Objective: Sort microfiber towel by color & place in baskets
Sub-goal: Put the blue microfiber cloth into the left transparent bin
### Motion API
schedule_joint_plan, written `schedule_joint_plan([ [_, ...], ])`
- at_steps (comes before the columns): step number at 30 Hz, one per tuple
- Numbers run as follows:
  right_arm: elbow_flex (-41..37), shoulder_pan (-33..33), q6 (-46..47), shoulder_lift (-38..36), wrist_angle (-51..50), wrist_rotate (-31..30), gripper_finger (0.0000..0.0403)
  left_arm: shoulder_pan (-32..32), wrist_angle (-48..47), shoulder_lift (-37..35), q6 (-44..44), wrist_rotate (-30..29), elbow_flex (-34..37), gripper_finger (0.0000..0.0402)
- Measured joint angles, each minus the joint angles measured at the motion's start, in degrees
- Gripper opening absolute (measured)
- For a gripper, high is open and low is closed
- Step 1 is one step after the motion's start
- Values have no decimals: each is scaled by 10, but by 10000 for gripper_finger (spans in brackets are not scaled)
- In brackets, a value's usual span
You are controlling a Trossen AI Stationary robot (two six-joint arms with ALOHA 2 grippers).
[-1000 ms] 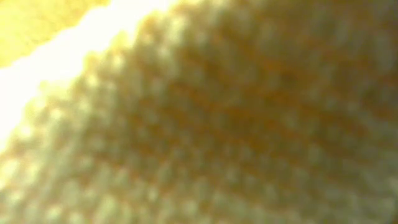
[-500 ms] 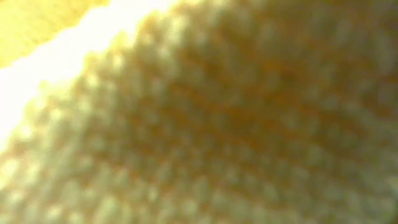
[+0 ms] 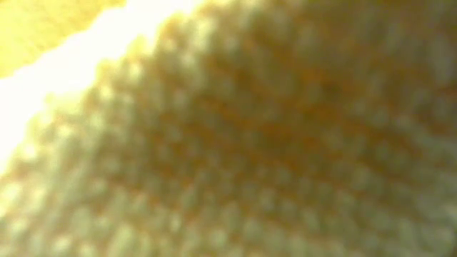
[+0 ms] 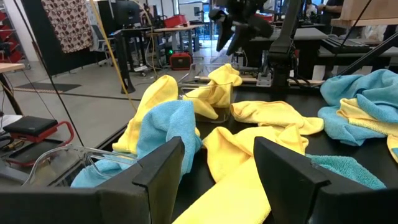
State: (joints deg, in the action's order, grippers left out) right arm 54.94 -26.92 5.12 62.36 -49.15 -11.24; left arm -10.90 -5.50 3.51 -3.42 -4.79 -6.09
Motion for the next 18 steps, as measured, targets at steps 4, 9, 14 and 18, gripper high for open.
schedule_joint_plan([
  [4,0,0,3,-25,0,42,180,0,0,0,0,0,0,207],
  [9,0,1,3,-46,0,115,180,0,0,0,0,0,0,207],
  [14,0,20,-1,-54,1,164,180,0,0,0,0,0,0,207],
  [18,0,43,-4,-54,1,177,180,0,0,0,0,0,0,207],
])
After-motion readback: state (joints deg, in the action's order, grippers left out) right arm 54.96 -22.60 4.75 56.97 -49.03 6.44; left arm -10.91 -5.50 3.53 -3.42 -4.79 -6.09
